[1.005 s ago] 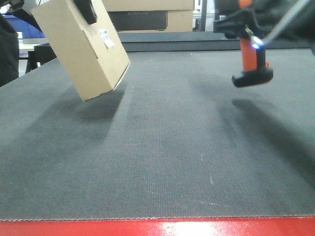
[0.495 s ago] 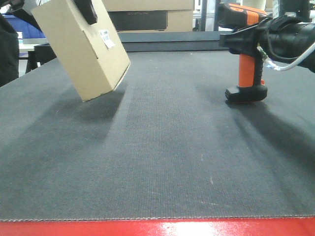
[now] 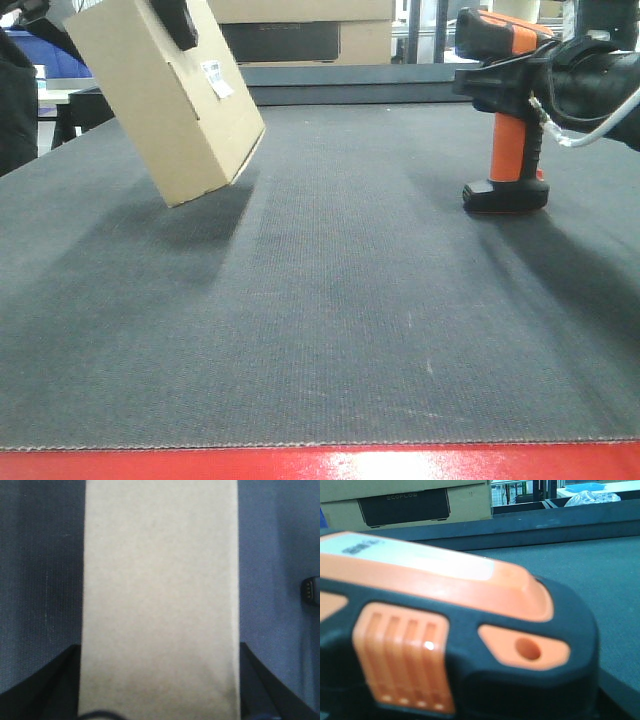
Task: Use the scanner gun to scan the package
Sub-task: 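Lower the scanner back onto the table with the right gripper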
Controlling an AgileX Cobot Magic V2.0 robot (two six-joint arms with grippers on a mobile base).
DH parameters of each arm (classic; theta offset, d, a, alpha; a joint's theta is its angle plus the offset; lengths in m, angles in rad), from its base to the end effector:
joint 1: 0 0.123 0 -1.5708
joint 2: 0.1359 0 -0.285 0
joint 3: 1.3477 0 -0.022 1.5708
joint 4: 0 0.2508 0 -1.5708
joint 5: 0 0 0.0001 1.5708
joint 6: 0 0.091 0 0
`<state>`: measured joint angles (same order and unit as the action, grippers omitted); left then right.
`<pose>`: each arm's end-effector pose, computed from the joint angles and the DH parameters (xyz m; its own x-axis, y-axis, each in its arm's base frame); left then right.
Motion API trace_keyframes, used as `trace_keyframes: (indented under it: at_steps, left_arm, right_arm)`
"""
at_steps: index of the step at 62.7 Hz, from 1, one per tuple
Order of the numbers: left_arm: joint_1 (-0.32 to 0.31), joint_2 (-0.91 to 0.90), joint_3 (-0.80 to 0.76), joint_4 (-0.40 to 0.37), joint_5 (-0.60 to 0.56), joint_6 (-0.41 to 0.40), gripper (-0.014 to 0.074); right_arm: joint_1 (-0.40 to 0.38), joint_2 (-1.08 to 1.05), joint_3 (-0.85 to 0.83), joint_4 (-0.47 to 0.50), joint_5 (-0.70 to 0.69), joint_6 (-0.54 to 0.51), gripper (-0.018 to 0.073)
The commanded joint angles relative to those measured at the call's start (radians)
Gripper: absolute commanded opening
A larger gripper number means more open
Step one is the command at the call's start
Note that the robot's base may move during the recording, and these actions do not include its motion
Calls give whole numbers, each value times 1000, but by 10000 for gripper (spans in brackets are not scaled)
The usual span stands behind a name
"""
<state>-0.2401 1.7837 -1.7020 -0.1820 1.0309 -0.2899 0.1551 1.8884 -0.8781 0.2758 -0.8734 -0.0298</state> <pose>0.3805 -0.1077 0.3377 -0.8841 -0.1648 -0.4372 -0.0187 0.9475 -0.3193 0.3809 0.0403 0.1862 -0.0589 0.1387 -0.9886 0.0642 0.9888 0.1349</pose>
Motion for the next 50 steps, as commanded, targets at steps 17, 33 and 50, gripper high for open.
trace_keyframes:
  at_steps: [17,33,50]
  left_arm:
    - [-5,-1,-5,-4,-15,2,-111]
    - [-5,-1,-5,-4,-15,2,-111]
    - [-5,-1,-5,-4,-15,2,-111]
  right_arm:
    - [-4,3,-3,7,-35,1,267]
    - [-4,3,-3,7,-4,1,505]
    - [-4,-21,1,7,71,3,561]
